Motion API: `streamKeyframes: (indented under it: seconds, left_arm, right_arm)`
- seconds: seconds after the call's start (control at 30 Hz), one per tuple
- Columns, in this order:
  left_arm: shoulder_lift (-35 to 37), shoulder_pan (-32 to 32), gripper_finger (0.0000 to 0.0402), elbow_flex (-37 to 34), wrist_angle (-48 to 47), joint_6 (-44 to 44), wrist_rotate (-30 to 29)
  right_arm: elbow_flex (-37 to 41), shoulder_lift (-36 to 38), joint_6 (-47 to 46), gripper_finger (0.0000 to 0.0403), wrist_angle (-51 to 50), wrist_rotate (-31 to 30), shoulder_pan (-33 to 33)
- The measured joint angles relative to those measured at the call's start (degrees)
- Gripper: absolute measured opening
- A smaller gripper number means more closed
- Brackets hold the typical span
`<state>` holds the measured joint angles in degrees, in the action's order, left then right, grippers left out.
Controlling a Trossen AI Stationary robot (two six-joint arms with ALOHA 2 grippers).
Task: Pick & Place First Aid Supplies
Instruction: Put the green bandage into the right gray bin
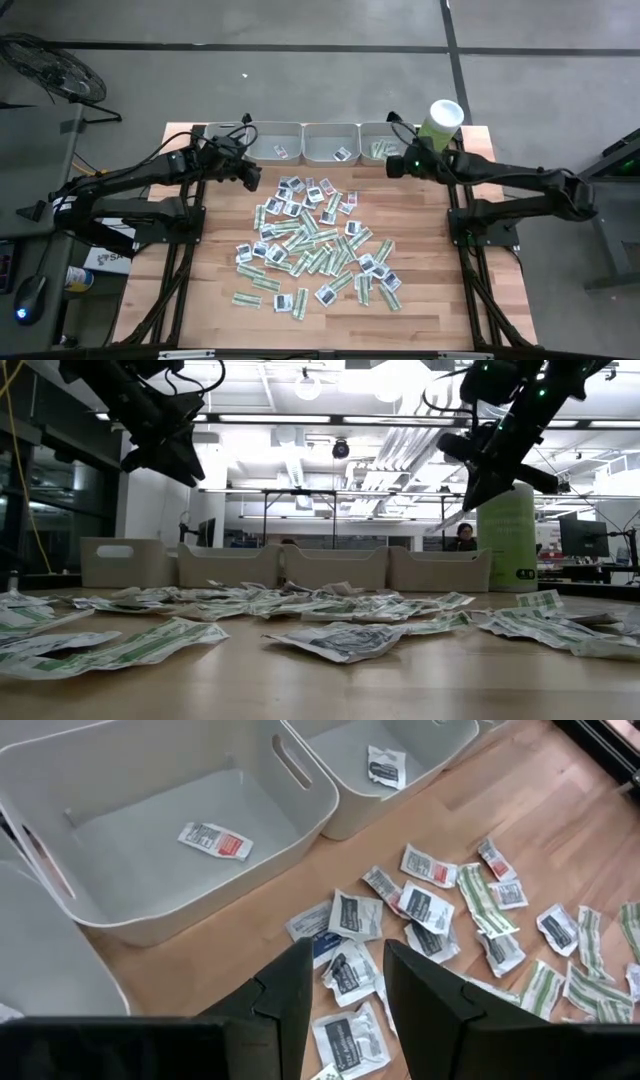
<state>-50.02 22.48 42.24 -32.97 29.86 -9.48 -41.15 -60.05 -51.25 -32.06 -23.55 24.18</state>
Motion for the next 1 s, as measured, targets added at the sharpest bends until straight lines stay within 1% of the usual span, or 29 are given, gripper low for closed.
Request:
streamKeyframes:
  seconds: [0.13,0.33,0.43,0.53,0.73,0.93,1.0]
  left_arm:
    - [0.0,0.0,0.0124,0.0,0.0,0.4,-0.2]
    - [0.0,0.0,0.0124,0.0,0.0,0.5,-0.2]
    - [0.0,0.0,0.0124,0.0,0.0,0.5,-0.3]
    - [0.0,0.0,0.0124,0.0,0.0,0.5,-0.3]
    - [0.0,0.0,0.0124,0.0,0.0,0.6,-0.3]
    - [0.0,0.0,0.0124,0.0,0.0,0.8,-0.3]
    - [0.0,0.0,0.0124,0.0,-0.1,0.8,-0.3]
  right_arm:
    - [0.0,0.0,12.2,0.0000,2.2,2.3,4.8]
    - [-0.1,-0.5,27.3,0.0000,6.7,5.0,10.4]
    - [-0.1,-2.8,34.3,0.0000,9.5,6.4,12.5]
    - [-0.1,-6.6,39.7,0.0000,13.2,9.1,14.0]
    - [-0.1,-14.2,42.3,0.0000,18.4,8.1,15.5]
    - [-0.1,-19.5,41.3,0.0000,20.2,10.7,17.5]
    - [-0.2,-20.5,41.0,0.0000,20.6,12.7,18.1]
